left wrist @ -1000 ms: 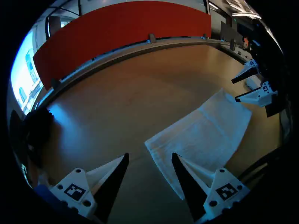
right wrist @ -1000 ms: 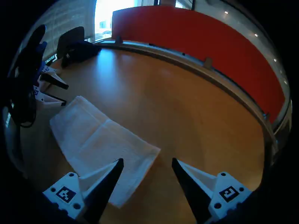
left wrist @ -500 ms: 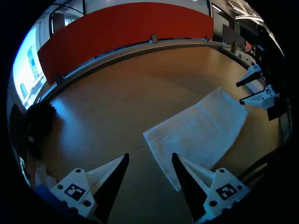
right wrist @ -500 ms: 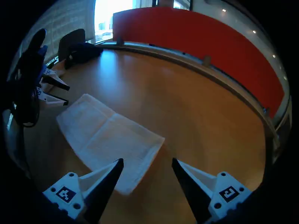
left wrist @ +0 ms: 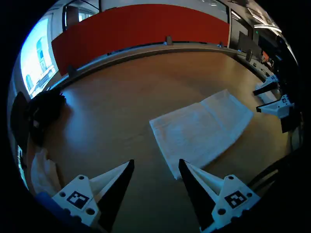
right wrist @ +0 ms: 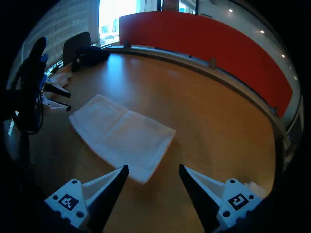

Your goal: Fold towel

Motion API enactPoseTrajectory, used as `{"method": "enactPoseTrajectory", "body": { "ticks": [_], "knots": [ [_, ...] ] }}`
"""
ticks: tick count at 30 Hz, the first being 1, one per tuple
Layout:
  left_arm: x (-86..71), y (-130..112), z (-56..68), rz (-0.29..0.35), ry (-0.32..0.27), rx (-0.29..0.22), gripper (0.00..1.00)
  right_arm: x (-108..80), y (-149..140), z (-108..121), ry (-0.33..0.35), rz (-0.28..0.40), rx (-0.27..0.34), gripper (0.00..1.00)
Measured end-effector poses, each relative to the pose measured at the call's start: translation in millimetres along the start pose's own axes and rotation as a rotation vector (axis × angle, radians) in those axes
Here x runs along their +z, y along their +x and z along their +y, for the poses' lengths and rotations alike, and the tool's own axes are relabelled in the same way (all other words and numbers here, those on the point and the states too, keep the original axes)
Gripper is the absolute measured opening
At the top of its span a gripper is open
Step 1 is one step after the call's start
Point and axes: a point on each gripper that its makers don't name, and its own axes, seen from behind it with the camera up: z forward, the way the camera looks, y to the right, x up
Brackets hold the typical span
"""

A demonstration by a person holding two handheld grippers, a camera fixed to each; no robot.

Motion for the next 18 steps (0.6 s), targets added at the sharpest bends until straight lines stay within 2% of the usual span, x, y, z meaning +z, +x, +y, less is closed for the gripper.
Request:
{"method": "enactPoseTrajectory", "body": {
  "ticks": [9, 18],
  "knots": [
    [-9.5, -8, -2.5, 0.005, 0.017, -0.036, 0.84, -6.5, -3, -4, 0.005, 0.003, -0.003, 1.0],
    [-21.2, -14, -7.0, 0.026, 0.047, -0.06, 0.84, -2.9, -4, -9, 0.052, -0.008, -0.05, 1.0]
  ]
}}
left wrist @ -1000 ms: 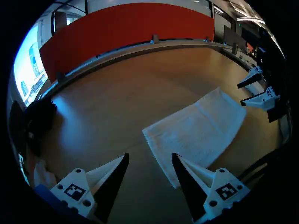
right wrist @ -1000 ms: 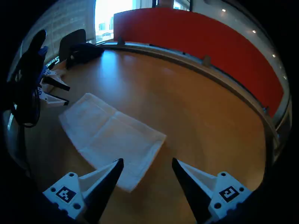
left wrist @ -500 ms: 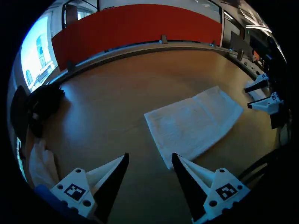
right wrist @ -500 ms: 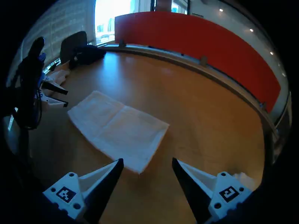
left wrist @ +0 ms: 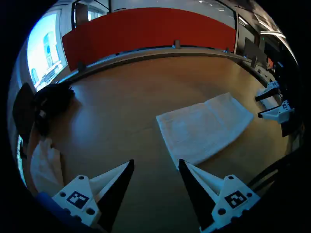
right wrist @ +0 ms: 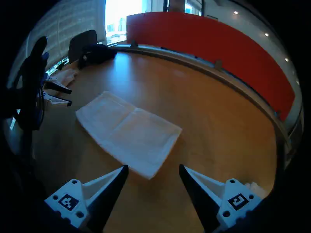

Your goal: Fold towel

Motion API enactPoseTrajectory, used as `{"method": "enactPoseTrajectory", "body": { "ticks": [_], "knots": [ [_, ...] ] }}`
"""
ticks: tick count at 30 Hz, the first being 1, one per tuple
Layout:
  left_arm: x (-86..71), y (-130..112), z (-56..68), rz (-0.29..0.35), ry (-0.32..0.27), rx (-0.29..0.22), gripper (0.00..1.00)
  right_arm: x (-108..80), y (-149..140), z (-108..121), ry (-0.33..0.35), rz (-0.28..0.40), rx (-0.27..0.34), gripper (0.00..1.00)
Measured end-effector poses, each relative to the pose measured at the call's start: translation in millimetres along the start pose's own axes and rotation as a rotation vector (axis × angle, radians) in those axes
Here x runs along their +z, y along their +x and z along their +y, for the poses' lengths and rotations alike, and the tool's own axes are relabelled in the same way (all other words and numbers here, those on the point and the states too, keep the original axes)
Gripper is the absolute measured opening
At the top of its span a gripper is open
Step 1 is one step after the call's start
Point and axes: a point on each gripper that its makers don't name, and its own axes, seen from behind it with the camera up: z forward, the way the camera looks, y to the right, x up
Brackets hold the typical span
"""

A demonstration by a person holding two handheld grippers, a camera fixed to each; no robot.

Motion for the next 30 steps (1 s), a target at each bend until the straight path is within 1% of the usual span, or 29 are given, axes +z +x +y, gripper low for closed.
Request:
{"method": "enactPoseTrajectory", "body": {
  "ticks": [5, 10, 15, 21, 26, 30],
  "knots": [
    [-8.8, -11, -6.7, 0.006, 0.03, -0.03, 0.84, 1.7, -1, -3, 0.034, -0.01, -0.041, 1.0],
    [-21.3, -17, -13.9, 0.027, 0.057, -0.067, 0.84, 3.2, -1, -5, 0.066, -0.022, -0.081, 1.0],
    [-32.2, -21, -18.7, 0.044, 0.077, -0.099, 0.84, 5.2, -1, -5, 0.083, -0.031, -0.107, 1.0],
    [-43.0, -24, -19.9, 0.062, 0.094, -0.113, 0.84, 8.0, -5, -9, 0.113, -0.044, -0.125, 1.0],
    [-52.9, -28, -19.4, 0.075, 0.103, -0.12, 0.84, 11.3, -14, -9, 0.124, -0.069, -0.149, 1.0],
    [-60.9, -30, -22.2, 0.088, 0.116, -0.127, 0.84, 14.3, -19, -10, 0.132, -0.084, -0.167, 1.0]
  ]
}}
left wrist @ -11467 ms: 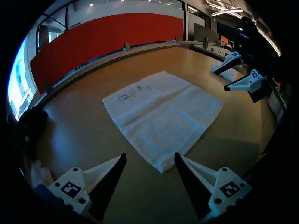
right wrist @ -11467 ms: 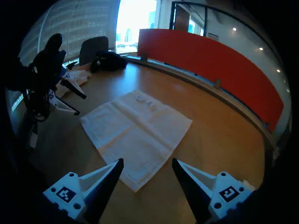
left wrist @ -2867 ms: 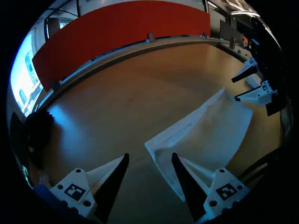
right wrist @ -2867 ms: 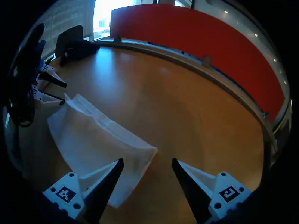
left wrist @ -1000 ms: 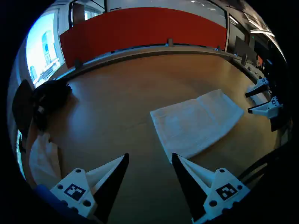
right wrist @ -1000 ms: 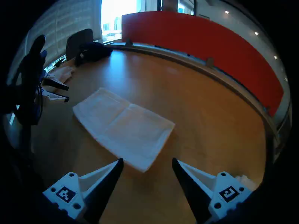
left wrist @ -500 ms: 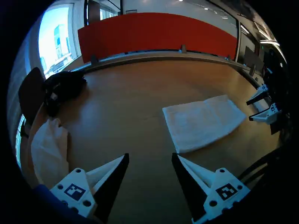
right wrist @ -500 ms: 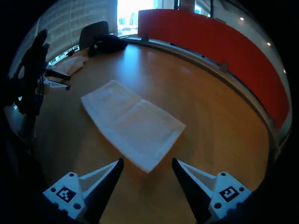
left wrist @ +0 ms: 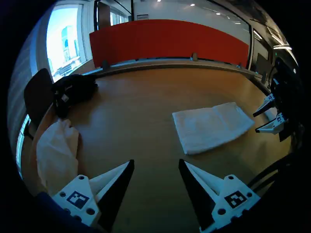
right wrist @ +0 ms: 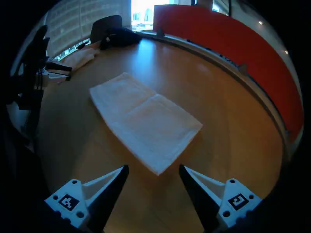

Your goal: Fold towel

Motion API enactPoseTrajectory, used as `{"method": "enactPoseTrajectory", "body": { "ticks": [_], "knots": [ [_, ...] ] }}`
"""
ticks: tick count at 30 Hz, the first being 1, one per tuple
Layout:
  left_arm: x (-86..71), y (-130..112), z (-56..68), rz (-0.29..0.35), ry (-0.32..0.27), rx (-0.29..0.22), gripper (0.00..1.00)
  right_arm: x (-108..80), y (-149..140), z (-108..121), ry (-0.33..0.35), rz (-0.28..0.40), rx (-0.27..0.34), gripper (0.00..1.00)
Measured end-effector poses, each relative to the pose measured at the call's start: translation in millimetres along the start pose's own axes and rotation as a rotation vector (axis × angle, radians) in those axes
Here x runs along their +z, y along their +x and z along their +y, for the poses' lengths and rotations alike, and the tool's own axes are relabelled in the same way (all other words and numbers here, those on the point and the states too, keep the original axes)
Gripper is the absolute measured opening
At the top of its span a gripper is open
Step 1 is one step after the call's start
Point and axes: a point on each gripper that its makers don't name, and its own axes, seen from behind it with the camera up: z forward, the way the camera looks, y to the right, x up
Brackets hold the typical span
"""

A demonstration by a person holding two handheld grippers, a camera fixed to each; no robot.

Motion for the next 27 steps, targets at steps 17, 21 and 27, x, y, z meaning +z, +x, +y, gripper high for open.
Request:
{"method": "enactPoseTrajectory", "body": {
  "ticks": [17, 21, 27],
  "knots": [
    [-19.3, -12, -16.9, 0.003, 0.029, -0.021, 0.84, 11.6, -6, 2, 0.023, -0.035, -0.03, 0.8],
    [-22.3, -15, -19.2, 0.0, 0.029, -0.024, 0.84, 13.0, -8, 7, 0.01, -0.036, -0.027, 0.67],
    [-24.7, -20, -22.4, -0.007, 0.03, -0.028, 0.84, 12.8, -9, 8, 0.012, -0.035, -0.018, 0.53]
  ]
}}
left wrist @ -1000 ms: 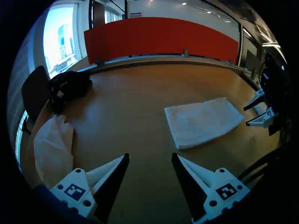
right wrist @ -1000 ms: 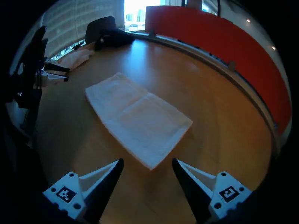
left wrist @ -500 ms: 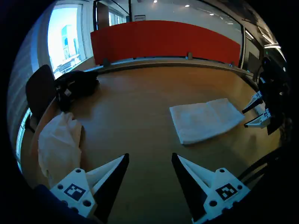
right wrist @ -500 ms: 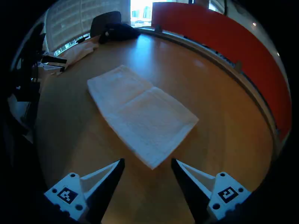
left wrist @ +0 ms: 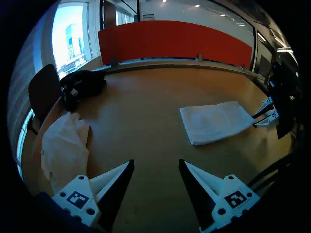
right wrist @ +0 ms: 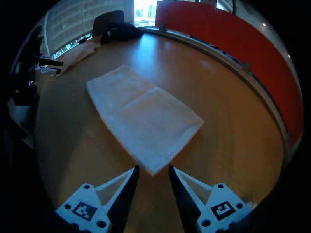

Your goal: Fold towel

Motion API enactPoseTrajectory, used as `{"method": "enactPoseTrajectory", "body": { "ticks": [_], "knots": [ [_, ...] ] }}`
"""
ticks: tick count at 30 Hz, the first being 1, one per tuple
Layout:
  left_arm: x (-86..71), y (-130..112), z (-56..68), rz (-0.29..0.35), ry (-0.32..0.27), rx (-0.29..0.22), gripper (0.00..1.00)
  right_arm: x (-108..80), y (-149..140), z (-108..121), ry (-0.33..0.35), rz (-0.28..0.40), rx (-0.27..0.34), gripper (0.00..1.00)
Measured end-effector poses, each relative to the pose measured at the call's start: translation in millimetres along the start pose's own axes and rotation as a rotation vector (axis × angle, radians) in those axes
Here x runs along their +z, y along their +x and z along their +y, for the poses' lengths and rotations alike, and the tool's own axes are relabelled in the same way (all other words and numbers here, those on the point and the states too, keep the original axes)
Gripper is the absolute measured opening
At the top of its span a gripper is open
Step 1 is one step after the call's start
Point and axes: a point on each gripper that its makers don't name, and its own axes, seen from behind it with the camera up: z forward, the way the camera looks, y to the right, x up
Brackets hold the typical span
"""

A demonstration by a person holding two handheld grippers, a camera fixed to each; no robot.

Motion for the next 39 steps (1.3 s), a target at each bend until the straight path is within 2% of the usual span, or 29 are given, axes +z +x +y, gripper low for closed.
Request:
{"method": "enactPoseTrajectory", "body": {
  "ticks": [4, 12, 20, 32, 39],
  "knots": [
    [-0.8, -2, -0.6, -0.004, -0.001, -0.004, 0.84, 2.4, -1, -3, 0.013, -0.003, 0.005, 0.5],
    [-1.3, -2, -1.0, -0.003, -0.001, -0.002, 0.84, 3.8, -1, -7, 0.031, -0.012, 0.014, 0.25],
    [-2.3, -2, -1.8, -0.004, -0.002, -0.006, 0.84, 1.7, -3, -13, 0.043, -0.015, 0.01, 0.1],
    [-1.6, -1, 1.2, -0.003, -0.005, -0.01, 0.84, -4.8, 12, -13, 0.03, 0.014, -0.005, 0.08],
    [-2.3, 0, 2.2, -0.001, -0.005, -0.018, 0.84, -15.9, 43, -12, 0.004, 0.069, -0.064, 0.08]
  ]
}}
